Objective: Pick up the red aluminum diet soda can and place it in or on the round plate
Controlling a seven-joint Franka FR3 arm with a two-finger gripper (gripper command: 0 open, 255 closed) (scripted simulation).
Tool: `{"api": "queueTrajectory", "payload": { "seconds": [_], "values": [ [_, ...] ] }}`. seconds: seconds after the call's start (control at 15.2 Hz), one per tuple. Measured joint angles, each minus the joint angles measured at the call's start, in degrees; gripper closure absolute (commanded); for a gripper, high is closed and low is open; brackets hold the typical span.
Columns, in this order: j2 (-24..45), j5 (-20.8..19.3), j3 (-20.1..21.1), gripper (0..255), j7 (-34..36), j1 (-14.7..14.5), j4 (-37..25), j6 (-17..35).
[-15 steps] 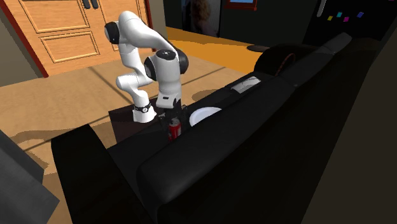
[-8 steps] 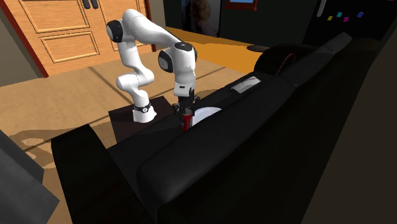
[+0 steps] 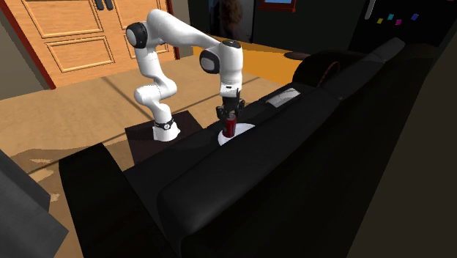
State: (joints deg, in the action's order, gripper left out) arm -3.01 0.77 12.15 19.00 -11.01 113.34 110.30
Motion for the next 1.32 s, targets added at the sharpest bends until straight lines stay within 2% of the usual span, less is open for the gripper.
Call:
{"api": "queueTrajectory", "payload": {
  "seconds": [0.59, 1.32],
  "values": [
    [3.63, -0.87, 6.19, 255, 12.3, -5.78, -5.47, -1.93],
    [6.01, -1.72, 6.67, 255, 13.78, -6.33, -0.01, 5.74]
  ]
}}
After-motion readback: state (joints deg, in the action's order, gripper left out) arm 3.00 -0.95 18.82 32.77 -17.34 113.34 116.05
